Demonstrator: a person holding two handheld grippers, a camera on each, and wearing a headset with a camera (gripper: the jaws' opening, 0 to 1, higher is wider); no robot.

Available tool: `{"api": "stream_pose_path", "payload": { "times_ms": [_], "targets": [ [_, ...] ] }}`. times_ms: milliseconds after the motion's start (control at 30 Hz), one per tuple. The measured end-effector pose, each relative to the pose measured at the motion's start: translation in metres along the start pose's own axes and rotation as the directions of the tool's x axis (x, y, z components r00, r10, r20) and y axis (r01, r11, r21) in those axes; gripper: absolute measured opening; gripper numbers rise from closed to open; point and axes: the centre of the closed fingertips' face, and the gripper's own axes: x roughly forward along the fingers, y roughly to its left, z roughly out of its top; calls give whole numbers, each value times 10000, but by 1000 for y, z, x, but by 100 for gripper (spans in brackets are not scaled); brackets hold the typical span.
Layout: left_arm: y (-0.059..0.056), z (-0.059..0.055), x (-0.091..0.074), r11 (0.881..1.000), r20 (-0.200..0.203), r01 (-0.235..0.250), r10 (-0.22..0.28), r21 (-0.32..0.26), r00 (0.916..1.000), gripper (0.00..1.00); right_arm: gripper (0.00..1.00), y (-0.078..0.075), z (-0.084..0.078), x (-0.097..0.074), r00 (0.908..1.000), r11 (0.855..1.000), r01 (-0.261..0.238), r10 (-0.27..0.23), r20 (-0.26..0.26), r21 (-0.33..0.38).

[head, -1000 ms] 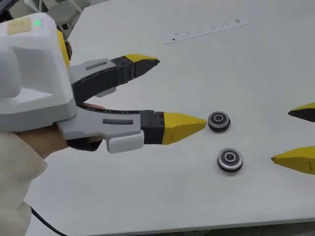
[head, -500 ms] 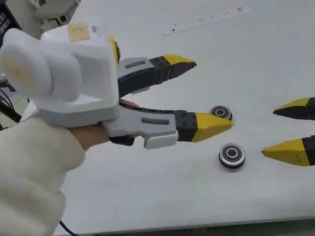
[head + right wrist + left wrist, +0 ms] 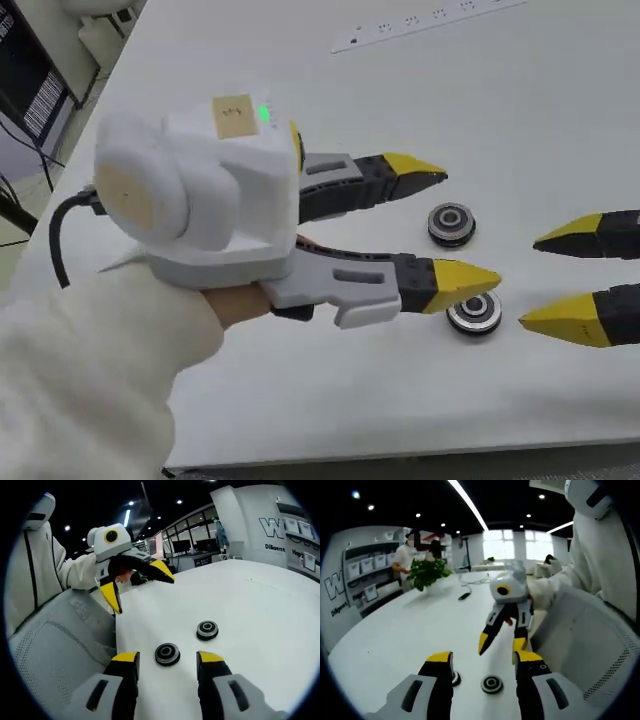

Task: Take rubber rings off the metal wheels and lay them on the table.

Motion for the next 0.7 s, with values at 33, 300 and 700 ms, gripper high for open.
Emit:
{"api": "stream_pose_path", "payload": {
  "times_ms": [33, 300, 700],
  "targets": [
    [-1, -3, 1, 10000, -32, 12, -12, -18, 10000, 47, 43, 0, -1, 1, 10000, 10000, -18, 18, -22, 2],
    [-4, -26, 11, 9989, -260, 209, -220, -413, 9994, 38, 38, 1, -5, 11, 9997, 9999, -102, 100, -242, -113],
    [-4, -51, 26, 9939, -601, 265, -331, -1074, 9976, 35, 35, 5, -19, 32, 9954, 9989, -348, 318, -900, -311]
  ]
}}
